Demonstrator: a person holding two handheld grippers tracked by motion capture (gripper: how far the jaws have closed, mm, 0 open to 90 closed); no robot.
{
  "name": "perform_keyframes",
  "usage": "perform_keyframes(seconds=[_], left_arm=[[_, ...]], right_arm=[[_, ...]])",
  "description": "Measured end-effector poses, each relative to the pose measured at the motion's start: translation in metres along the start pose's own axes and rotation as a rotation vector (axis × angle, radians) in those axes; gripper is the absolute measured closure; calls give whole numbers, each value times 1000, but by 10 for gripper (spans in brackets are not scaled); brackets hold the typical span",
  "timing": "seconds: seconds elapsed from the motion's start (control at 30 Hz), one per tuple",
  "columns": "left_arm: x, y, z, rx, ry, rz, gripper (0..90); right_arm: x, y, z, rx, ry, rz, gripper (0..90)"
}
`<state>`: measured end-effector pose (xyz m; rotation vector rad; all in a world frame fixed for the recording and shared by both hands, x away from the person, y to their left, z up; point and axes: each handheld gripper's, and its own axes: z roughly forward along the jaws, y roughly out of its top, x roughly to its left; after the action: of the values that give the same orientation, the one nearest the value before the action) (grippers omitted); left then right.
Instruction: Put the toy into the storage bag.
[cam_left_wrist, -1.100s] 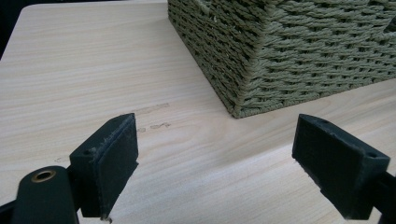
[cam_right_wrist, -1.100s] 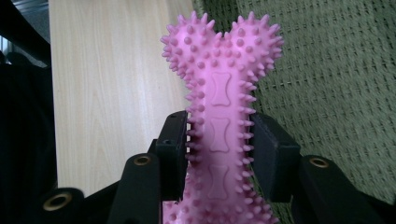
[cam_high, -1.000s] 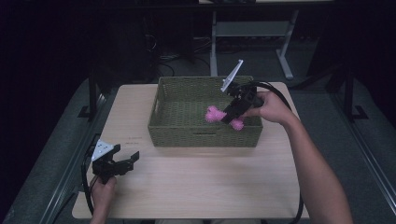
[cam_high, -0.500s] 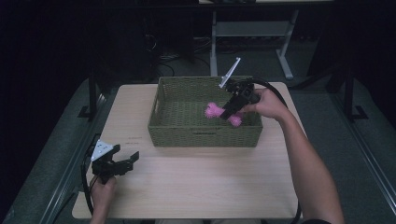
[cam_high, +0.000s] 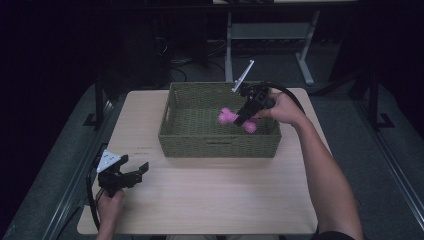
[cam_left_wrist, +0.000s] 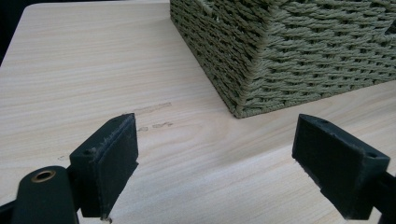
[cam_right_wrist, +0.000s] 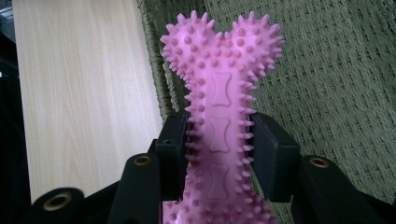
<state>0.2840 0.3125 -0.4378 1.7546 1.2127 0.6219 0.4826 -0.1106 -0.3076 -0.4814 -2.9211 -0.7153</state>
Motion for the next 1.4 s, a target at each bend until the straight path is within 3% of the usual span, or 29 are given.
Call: perform_keyframes(seconds=[0.9,1.4], left_arm=[[-2,0,1,2,-3,6,139],[-2,0,1,6,-3,12,139]], right_arm=[[-21,-3,28,33,13,33,579],[-26,-11,38,33,10,55,578]])
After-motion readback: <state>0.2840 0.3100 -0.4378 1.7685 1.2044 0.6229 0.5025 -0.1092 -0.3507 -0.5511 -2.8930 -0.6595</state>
